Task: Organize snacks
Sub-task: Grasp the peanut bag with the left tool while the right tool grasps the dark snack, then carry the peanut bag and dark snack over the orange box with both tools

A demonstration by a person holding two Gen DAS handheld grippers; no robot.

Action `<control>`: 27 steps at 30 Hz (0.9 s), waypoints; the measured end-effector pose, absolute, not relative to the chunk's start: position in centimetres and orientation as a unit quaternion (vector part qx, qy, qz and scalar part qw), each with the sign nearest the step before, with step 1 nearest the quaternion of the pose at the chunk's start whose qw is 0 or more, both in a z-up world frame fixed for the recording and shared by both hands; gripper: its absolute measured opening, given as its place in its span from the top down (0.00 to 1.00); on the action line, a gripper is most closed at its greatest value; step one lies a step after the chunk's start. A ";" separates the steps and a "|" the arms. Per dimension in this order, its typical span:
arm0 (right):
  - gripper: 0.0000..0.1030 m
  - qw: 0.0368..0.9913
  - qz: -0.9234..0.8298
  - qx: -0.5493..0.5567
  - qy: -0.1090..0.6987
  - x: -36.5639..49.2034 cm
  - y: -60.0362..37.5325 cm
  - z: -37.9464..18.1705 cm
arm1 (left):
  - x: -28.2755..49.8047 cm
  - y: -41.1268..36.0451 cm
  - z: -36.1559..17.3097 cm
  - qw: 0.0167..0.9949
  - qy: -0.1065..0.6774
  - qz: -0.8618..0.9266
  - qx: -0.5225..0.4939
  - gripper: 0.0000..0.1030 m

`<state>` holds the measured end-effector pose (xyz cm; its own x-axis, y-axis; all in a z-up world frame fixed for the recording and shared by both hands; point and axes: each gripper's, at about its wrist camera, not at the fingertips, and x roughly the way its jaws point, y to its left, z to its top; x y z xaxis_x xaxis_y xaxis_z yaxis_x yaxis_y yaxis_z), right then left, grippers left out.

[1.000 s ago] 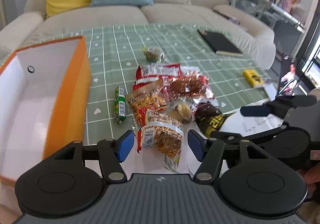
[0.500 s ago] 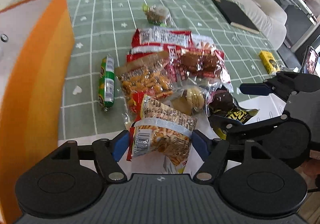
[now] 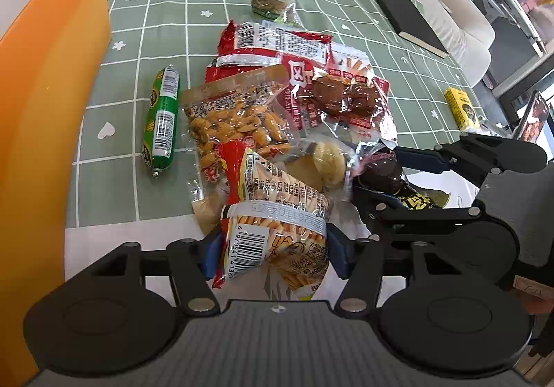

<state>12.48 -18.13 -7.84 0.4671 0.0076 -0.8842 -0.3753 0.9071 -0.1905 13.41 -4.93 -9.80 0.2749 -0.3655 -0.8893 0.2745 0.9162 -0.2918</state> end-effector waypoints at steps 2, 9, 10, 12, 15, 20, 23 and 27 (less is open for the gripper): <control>0.52 0.837 0.115 -0.183 0.502 12.4 -18.1 -7.8 | 13.3 -5.0 -9.7 0.800 0.564 -0.201 -0.037 0.40; 0.58 0.839 0.117 -0.178 0.500 11.7 -17.8 -7.6 | 12.5 -4.6 -9.1 0.810 0.553 -0.194 -0.027 0.46; 0.59 0.839 0.117 -0.178 0.500 11.6 -17.7 -7.5 | 12.4 -4.5 -8.9 0.812 0.551 -0.193 -0.027 0.47; 0.59 0.838 0.118 -0.179 0.501 11.3 -17.4 -7.5 | 12.1 -4.2 -8.4 0.815 0.546 -0.191 -0.029 0.47; 0.59 0.840 0.119 -0.183 0.497 10.6 -17.0 -7.2 | 11.5 -3.9 -7.6 0.820 0.542 -0.184 -0.020 0.47; 0.59 0.848 0.112 -0.193 0.481 9.3 -16.6 -6.1 | 10.3 -3.2 -5.9 0.830 0.528 -0.181 -0.016 0.47; 0.59 0.855 0.110 -0.187 0.471 8.6 -16.6 -5.3 | 9.6 -2.8 -4.9 0.837 0.519 -0.173 -0.009 0.47; 0.59 0.865 0.115 -0.175 0.457 7.6 -16.2 -4.0 | 8.9 -2.1 -3.5 0.845 0.509 -0.165 -0.008 0.47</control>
<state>7.64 -16.21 -4.01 0.5565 0.0395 -0.8299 -0.3591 0.9122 -0.1974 8.94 -2.07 -3.52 0.4268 -0.2874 -0.8574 0.2709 0.9452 -0.1820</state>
